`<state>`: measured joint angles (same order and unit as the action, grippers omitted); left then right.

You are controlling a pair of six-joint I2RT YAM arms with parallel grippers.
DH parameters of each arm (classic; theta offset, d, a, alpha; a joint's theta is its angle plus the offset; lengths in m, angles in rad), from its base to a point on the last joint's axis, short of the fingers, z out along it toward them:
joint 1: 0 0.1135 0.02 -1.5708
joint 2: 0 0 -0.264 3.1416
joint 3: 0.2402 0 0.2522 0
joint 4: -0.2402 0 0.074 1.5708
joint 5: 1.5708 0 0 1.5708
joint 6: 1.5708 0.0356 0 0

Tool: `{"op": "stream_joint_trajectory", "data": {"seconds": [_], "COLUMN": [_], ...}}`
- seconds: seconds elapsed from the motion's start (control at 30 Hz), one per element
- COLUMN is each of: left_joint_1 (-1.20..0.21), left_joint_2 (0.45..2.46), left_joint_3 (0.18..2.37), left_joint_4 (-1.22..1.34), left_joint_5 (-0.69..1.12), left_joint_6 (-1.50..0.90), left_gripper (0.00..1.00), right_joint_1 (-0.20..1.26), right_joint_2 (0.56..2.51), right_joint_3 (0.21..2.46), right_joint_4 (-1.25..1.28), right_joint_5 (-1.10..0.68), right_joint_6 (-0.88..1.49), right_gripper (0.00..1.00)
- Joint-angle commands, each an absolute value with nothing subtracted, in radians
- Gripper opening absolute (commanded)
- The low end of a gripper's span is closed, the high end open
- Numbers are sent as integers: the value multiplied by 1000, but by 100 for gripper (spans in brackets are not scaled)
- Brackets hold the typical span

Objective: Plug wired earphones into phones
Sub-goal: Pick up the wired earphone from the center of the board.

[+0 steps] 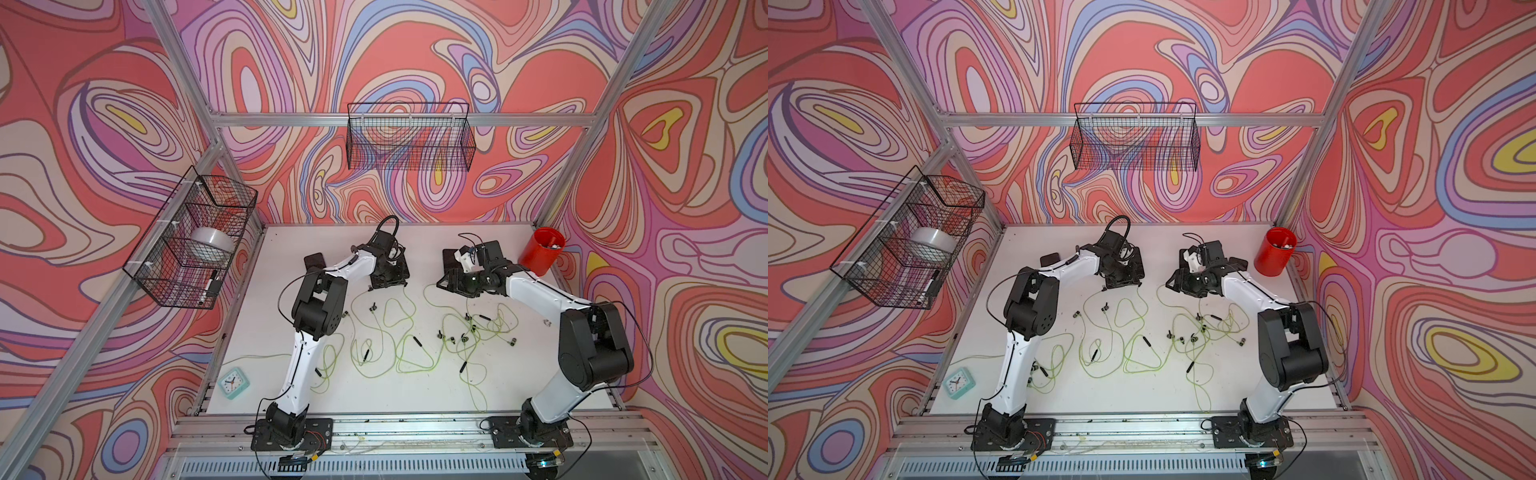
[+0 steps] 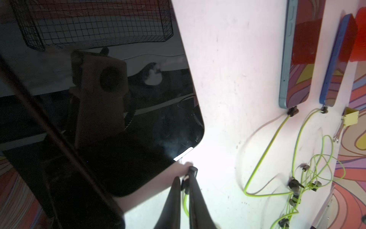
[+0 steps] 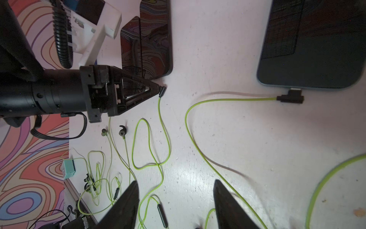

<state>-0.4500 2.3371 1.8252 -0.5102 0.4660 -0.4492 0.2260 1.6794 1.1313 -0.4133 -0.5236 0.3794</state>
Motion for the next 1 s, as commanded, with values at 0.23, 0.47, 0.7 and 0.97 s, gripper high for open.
{"op": "stream_joint_trajectory", "data": {"seconds": [0.23, 0.47, 0.7, 0.97], "left_joint_1": [-443, -430, -396, -344], "left_joint_2": [2294, 2244, 2110, 2050], "left_joint_3": [1723, 1637, 1449, 1315], "left_joint_4": [-401, -294, -32, 350], "left_joint_5": [505, 552, 718, 1002], "left_joint_6": [-511, -572, -726, -969], "left_gripper": [0, 0, 0, 0], "right_joint_1": [230, 231, 186, 156], "right_joint_2": [1695, 1704, 1712, 1766], "right_joint_3": [1089, 1073, 991, 945], "right_joint_4": [-329, -286, -69, 230], "right_joint_5": [-625, -662, -837, -1083], "right_joint_6": [412, 432, 530, 671], "right_gripper": [60, 59, 56, 42]}}
